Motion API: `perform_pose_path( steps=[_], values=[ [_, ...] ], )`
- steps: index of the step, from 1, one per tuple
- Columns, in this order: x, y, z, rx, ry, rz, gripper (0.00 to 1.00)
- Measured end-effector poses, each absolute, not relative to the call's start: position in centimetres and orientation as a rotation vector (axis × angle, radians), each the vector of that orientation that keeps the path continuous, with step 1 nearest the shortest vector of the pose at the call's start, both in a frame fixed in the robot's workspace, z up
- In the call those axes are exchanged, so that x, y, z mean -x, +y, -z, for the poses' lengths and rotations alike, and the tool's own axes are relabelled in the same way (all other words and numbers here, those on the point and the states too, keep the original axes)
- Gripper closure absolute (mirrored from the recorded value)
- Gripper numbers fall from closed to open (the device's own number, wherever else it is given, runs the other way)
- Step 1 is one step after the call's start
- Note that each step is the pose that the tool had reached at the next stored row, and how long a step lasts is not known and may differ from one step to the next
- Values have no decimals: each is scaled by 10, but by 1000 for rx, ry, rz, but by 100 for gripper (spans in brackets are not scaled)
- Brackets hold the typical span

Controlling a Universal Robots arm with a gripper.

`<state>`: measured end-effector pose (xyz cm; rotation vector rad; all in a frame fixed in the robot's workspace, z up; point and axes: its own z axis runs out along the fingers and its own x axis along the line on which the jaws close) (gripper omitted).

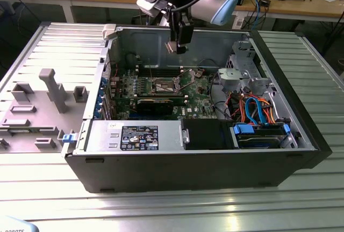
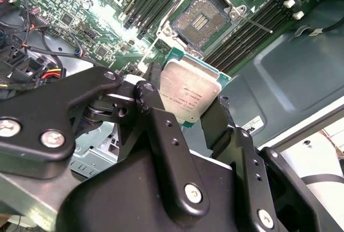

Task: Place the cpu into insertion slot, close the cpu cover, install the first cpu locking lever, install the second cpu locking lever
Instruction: 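Place the cpu into insertion slot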

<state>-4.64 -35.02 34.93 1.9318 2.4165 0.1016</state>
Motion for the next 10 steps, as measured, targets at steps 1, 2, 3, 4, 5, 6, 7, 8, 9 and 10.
perform_pose_path(
  steps=[1, 2, 3, 4, 5, 6, 7, 8, 9, 10],
  values=[
    [46, -350, -349, -1932, 2416, -101, 46],
    [46, -350, -349, -1932, 2416, -101, 46],
    [46, -350, -349, -1932, 2415, -99, 46],
    [46, -350, -349, -1931, 2413, -95, 46],
    [46, -350, -349, -1930, 2411, -91, 46],
    [46, -350, -349, -1929, 2410, -88, 46],
    [46, -350, -349, -1929, 2410, -88, 46],
    [46, -350, -349, -1929, 2410, -88, 46],
    [46, -350, -349, -1928, 2409, -86, 46],
    [46, -350, -349, -1928, 2409, -86, 46]
  ],
)
